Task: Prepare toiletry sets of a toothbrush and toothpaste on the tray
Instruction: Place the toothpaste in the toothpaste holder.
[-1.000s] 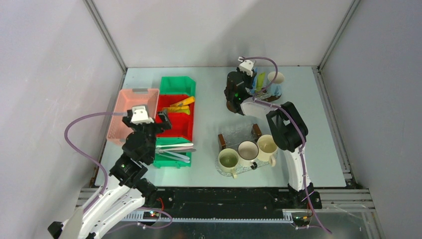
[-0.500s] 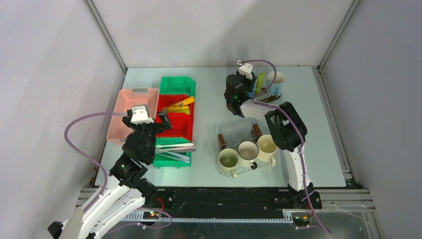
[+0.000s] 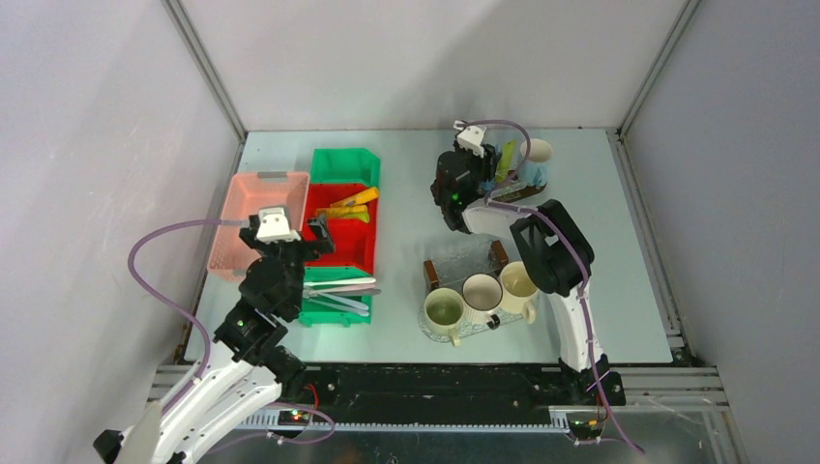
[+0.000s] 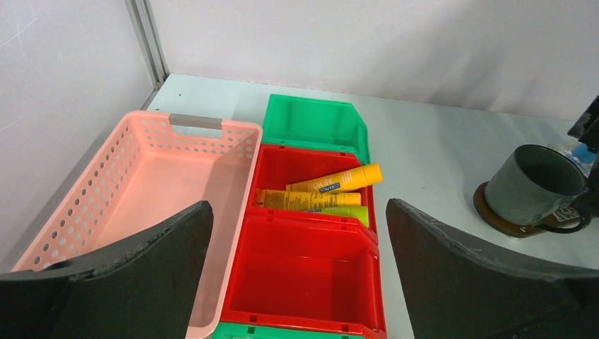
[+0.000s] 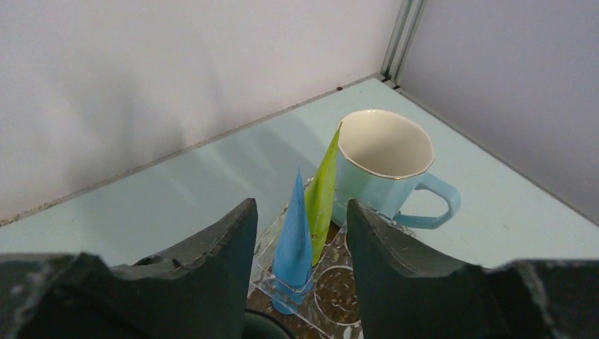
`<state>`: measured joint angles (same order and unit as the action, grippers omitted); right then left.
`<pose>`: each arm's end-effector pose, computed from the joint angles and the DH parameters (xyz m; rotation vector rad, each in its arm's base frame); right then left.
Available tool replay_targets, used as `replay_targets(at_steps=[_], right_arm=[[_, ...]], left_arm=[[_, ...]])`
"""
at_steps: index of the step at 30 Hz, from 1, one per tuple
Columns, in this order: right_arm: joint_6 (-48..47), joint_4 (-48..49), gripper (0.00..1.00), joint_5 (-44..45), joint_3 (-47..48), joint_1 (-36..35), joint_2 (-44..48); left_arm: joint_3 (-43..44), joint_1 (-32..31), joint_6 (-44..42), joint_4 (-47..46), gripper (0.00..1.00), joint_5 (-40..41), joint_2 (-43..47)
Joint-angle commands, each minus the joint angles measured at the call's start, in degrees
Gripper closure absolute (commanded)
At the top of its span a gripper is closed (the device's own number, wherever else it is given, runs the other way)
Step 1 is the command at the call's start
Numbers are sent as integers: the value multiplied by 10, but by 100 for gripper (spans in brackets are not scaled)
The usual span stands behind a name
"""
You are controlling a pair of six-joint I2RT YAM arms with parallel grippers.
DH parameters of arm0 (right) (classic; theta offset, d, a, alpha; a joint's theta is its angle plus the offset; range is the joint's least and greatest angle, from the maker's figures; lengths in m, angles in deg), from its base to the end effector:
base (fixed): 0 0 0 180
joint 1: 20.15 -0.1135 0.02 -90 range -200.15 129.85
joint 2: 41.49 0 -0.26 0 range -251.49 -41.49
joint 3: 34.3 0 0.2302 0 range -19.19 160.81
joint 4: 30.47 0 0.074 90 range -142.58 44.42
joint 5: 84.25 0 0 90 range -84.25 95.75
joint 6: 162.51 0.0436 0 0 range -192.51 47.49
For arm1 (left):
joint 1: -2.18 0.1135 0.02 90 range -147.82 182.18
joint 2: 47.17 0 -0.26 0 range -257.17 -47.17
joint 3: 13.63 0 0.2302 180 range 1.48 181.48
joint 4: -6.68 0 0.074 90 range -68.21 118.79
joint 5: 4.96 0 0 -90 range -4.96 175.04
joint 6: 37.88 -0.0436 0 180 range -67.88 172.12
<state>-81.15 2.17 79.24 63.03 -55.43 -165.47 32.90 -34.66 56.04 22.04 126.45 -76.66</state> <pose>0.3972 0.2298 0.2349 0.4770 1.4946 -0.5685 0.1137 -0.0491 0.3121 -0.1298 1.5434 -0.0062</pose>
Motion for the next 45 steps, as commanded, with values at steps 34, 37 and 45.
replay_targets(at_steps=[34,37,45], right_arm=[[289,-613,1,-394,-104,100,466],[319,-700,0,-458,-104,141,498],[366,-867,1,-627,-104,267,531]], left_arm=[[63,1,55,61,0,-31,-86],[89,5,80,89,0,-33,-114],[157,44,196,167,0,-95,-231]])
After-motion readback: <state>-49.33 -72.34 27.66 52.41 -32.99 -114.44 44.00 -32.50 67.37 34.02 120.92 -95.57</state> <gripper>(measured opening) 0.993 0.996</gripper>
